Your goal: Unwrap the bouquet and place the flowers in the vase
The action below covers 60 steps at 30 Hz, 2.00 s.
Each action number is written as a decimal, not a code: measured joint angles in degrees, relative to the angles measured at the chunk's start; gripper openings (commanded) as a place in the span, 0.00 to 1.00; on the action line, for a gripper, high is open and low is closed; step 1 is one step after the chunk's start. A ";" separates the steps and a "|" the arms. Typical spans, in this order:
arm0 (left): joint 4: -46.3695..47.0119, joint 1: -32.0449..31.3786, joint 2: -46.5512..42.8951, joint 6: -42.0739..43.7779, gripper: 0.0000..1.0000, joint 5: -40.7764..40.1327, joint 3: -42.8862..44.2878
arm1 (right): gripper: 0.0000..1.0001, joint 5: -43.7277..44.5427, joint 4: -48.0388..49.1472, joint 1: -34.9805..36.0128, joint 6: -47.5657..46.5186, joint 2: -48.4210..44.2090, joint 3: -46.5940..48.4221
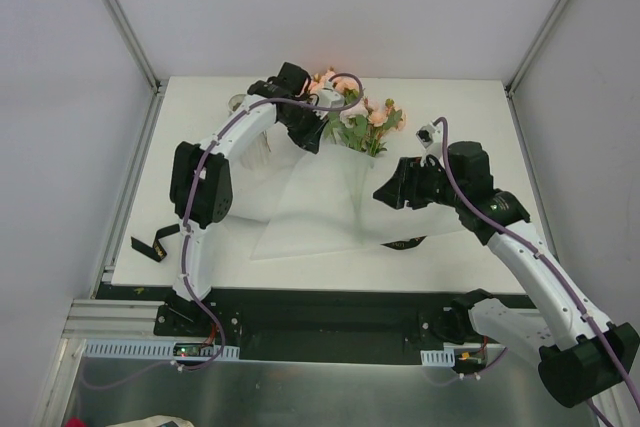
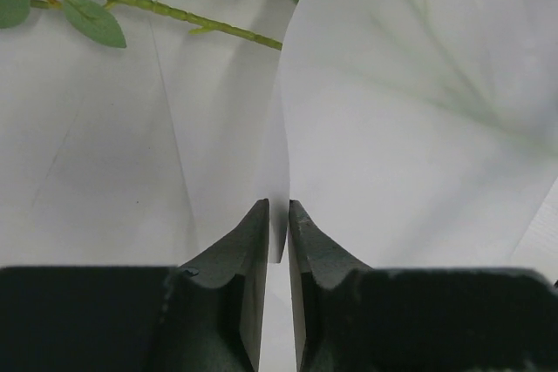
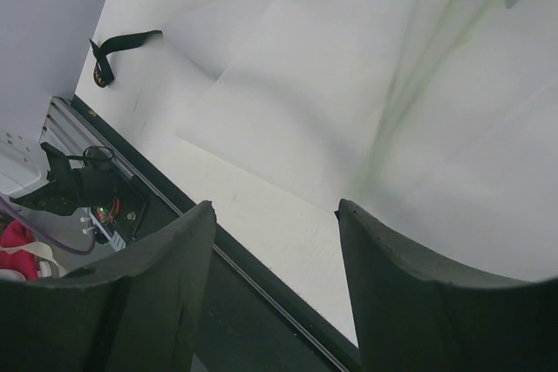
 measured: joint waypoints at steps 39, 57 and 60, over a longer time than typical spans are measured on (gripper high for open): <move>-21.49 -35.06 -49.83 14.45 0.00 -4.26 -9.94 | 0.55 5.27 -3.93 -7.37 -4.46 6.99 24.37; -27.26 -47.21 -48.39 18.75 0.96 -2.08 -9.94 | 0.49 6.05 -9.62 17.49 -2.71 1.40 2.95; -26.14 -47.23 -48.78 17.92 0.99 -2.73 -9.90 | 0.48 5.11 -10.10 20.85 -2.08 -3.32 -1.49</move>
